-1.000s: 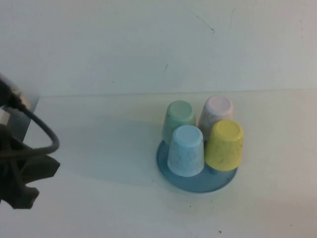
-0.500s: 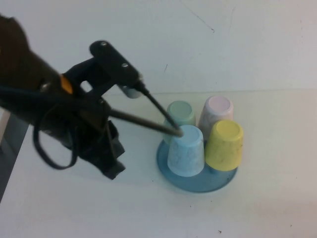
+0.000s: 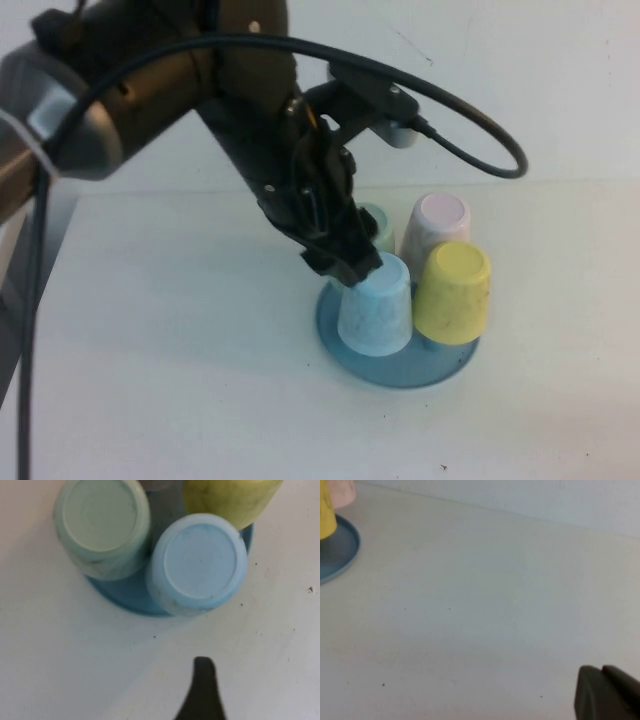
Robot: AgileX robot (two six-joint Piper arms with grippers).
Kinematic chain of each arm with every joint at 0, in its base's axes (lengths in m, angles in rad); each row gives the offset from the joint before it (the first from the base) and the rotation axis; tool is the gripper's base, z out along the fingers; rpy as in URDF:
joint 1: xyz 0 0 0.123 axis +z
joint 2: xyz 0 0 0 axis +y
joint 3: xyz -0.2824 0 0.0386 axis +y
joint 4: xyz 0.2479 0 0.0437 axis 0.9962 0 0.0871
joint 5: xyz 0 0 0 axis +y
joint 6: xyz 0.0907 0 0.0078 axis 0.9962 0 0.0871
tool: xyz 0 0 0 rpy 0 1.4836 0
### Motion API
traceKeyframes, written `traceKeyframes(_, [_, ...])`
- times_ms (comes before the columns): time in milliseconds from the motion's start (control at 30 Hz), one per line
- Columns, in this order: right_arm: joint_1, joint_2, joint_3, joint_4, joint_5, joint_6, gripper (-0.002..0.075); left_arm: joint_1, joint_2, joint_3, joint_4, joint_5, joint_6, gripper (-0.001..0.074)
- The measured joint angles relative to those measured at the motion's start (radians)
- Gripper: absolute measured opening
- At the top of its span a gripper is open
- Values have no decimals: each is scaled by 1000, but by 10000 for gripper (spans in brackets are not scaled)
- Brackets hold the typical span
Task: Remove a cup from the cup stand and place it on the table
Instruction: Pick up the cup from the rack
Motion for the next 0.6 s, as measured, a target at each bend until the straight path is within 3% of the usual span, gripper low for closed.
traceKeyframes(100, [0, 0, 0, 2, 0, 0, -1, -37, 59, -38, 0, 2, -16, 571])
traceKeyframes(167, [0, 0, 0, 4, -2, 0, -1, -59, 109, -64, 11, 2, -61, 641])
traceKeyframes(333, [0, 0, 0, 6, -4, 0, -1, -72, 214, -138, 95, 2, -219, 687])
traceKeyframes(600, [0, 0, 0, 38, -10, 0, -1, -72, 304, -216, 94, 2, -271, 691])
